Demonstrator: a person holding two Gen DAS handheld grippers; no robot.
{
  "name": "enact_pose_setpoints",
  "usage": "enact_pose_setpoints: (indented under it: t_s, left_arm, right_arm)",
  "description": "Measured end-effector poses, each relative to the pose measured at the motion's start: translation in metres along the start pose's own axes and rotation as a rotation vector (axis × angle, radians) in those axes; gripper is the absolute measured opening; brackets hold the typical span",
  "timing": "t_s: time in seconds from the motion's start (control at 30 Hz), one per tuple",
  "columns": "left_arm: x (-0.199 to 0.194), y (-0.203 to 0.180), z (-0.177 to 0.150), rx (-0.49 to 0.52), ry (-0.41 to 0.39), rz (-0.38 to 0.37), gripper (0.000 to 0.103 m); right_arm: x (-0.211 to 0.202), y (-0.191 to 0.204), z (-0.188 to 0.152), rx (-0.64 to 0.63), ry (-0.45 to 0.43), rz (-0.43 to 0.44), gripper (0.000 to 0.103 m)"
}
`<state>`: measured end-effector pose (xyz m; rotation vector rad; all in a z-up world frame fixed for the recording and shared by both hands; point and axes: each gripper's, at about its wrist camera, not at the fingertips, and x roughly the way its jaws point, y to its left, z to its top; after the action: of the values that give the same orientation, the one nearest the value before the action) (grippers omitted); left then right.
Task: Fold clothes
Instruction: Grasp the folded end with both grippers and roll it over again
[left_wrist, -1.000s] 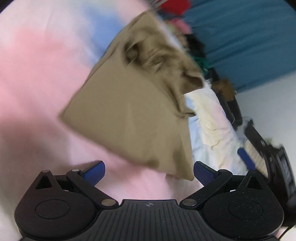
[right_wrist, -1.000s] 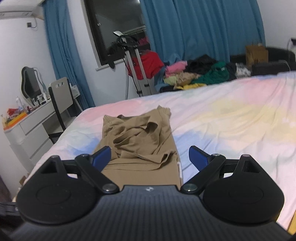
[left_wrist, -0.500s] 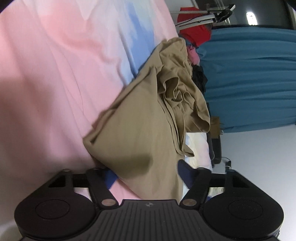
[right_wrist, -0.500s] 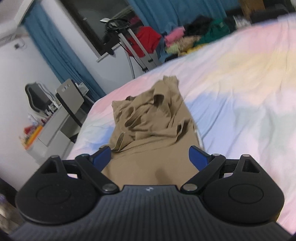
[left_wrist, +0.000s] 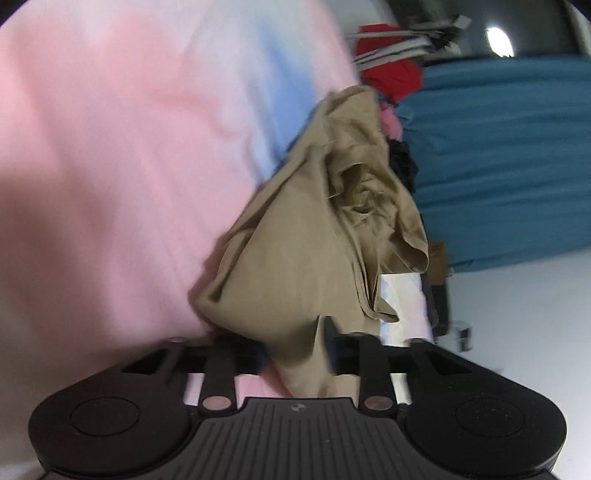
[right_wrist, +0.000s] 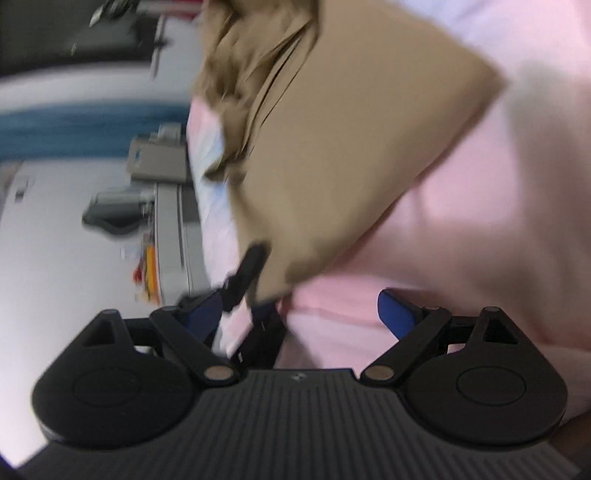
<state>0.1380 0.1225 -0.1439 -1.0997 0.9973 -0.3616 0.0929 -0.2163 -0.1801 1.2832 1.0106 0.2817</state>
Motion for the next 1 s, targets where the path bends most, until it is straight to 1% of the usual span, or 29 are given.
enact_pose_setpoints:
  t_s: [0.03, 0.07, 0.13, 0.2, 0.23, 0.3, 0.33, 0.37, 0.4, 0.47, 0.53, 0.57, 0.6, 0.63, 0.67, 0.73, 0.77, 0.8, 0.9, 0.97, 1.0]
  left_arm:
    - [0.003, 0.006, 0.002, -0.044, 0.015, -0.026, 0.043]
    - [0.005, 0.008, 0.004, -0.064, 0.019, -0.037, 0.042]
    - [0.006, 0.010, 0.007, -0.084, 0.012, -0.051, 0.035]
    - [0.004, 0.007, 0.006, -0.064, 0.002, -0.058, 0.022]
    - [0.003, 0.003, 0.005, -0.046, 0.001, -0.069, 0.014]
    - [0.001, -0.003, 0.003, -0.010, -0.002, -0.092, 0.009]
    - [-0.002, -0.007, 0.003, 0.006, -0.010, -0.103, 0.008]
    - [-0.005, -0.010, 0.003, 0.022, -0.018, -0.114, 0.008]
    - [-0.008, -0.013, 0.002, 0.036, -0.027, -0.126, 0.008]
    - [-0.010, -0.016, 0.003, 0.049, -0.049, -0.153, 0.008]
    - [-0.014, -0.018, 0.002, 0.055, -0.061, -0.174, 0.008]
    - [-0.014, -0.019, 0.001, 0.060, -0.067, -0.182, 0.008]
    - [-0.013, -0.020, -0.001, 0.063, -0.069, -0.187, 0.008]
    - [-0.012, -0.020, -0.002, 0.066, -0.072, -0.192, 0.008]
    - [-0.012, -0.021, -0.003, 0.070, -0.075, -0.196, 0.008]
    - [-0.012, -0.024, -0.008, 0.089, -0.079, -0.199, 0.008]
    - [-0.013, -0.027, -0.009, 0.103, -0.087, -0.198, 0.008]
    - [-0.016, -0.031, -0.009, 0.119, -0.096, -0.198, 0.008]
    - [-0.033, -0.051, -0.012, 0.210, -0.139, -0.191, 0.008]
    - [-0.045, -0.069, -0.014, 0.290, -0.172, -0.172, 0.006]
    - [-0.052, -0.079, -0.015, 0.311, -0.189, -0.173, 0.006]
  right_arm:
    - [-0.002, -0.003, 0.001, 0.020, -0.022, 0.007, 0.093]
    - [-0.003, -0.006, 0.003, 0.039, -0.042, 0.015, 0.093]
    - [-0.003, -0.008, 0.004, 0.058, -0.054, 0.047, 0.093]
    - [-0.001, -0.007, 0.003, 0.045, -0.060, 0.049, 0.093]
    - [0.001, -0.007, 0.002, 0.039, -0.061, 0.045, 0.091]
    - [0.001, -0.008, 0.004, 0.037, -0.068, 0.037, 0.084]
    - [0.000, -0.009, 0.006, 0.041, -0.076, 0.033, 0.077]
    - [-0.003, -0.010, 0.008, 0.052, -0.098, 0.031, 0.076]
    - [-0.007, -0.011, 0.009, 0.060, -0.123, 0.027, 0.075]
    - [-0.019, -0.011, 0.010, 0.057, -0.205, 0.002, 0.075]
    - [-0.029, -0.015, 0.011, 0.085, -0.275, -0.006, 0.075]
    - [-0.033, -0.017, 0.012, 0.101, -0.307, -0.010, 0.070]
    - [-0.037, -0.018, 0.013, 0.097, -0.338, -0.033, 0.063]
    - [-0.041, -0.018, 0.015, 0.094, -0.368, -0.055, 0.049]
    - [-0.045, -0.019, 0.016, 0.090, -0.396, -0.076, 0.034]
    - [-0.050, -0.017, 0.016, 0.069, -0.425, -0.095, 0.017]
    - [-0.051, -0.015, 0.017, 0.049, -0.439, -0.097, 0.013]
    - [-0.053, -0.010, 0.018, 0.019, -0.458, -0.090, 0.013]
    - [-0.063, 0.017, 0.015, -0.116, -0.526, -0.060, 0.012]
    - [-0.072, 0.036, 0.015, -0.164, -0.551, -0.047, 0.012]
    - [-0.078, 0.044, 0.014, -0.179, -0.556, -0.033, 0.011]
